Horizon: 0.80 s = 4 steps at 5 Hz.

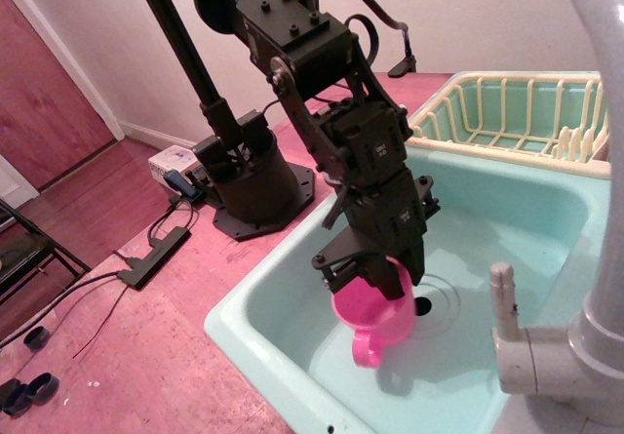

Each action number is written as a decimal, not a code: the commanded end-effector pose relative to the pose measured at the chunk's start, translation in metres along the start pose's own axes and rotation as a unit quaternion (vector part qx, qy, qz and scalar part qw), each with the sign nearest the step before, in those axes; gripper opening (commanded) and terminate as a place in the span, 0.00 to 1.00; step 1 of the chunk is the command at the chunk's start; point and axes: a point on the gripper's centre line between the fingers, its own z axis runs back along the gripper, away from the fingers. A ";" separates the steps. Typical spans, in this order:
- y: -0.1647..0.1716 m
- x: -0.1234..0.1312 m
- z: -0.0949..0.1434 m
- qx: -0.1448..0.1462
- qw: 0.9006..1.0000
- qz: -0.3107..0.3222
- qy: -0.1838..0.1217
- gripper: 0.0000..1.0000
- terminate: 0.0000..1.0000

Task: Flip cup upright

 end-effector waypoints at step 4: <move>0.016 0.013 0.042 -0.036 0.996 0.083 -0.015 1.00 0.00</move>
